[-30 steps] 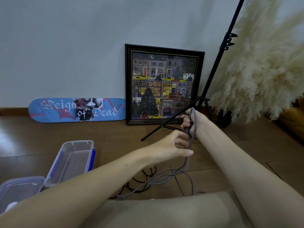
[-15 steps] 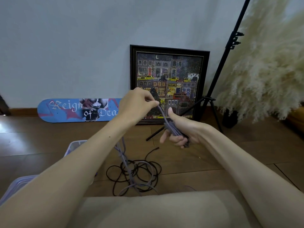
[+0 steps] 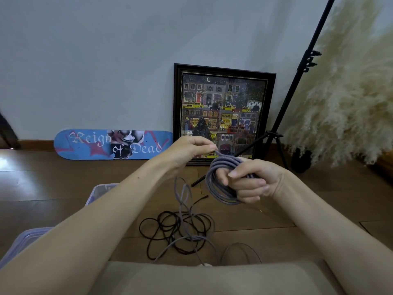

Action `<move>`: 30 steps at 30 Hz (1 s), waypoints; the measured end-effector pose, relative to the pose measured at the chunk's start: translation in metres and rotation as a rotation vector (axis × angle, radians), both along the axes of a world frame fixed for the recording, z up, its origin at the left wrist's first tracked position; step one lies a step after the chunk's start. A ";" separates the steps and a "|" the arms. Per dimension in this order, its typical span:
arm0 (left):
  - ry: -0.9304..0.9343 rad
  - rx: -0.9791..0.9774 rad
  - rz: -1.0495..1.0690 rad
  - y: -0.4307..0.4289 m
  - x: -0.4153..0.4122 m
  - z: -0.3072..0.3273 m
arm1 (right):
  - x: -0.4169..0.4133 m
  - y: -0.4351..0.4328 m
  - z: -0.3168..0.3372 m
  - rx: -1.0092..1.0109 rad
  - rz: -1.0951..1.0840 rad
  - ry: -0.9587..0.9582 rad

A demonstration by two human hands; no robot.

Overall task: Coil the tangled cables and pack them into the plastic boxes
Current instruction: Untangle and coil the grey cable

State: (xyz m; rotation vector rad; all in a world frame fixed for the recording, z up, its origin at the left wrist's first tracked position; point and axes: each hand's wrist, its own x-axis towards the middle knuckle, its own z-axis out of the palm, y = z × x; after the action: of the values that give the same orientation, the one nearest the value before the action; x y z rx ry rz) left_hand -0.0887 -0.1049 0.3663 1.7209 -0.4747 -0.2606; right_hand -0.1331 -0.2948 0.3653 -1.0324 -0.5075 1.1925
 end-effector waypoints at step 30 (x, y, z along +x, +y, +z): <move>0.163 0.278 -0.257 -0.048 -0.042 -0.024 | 0.006 -0.001 0.017 -0.053 -1.336 -0.410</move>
State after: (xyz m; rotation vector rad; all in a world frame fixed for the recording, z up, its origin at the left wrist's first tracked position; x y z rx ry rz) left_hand -0.1310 -0.1528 0.3423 1.8874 -0.5594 -0.6732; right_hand -0.1274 -0.2957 0.3821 -1.3067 -0.0107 -0.1957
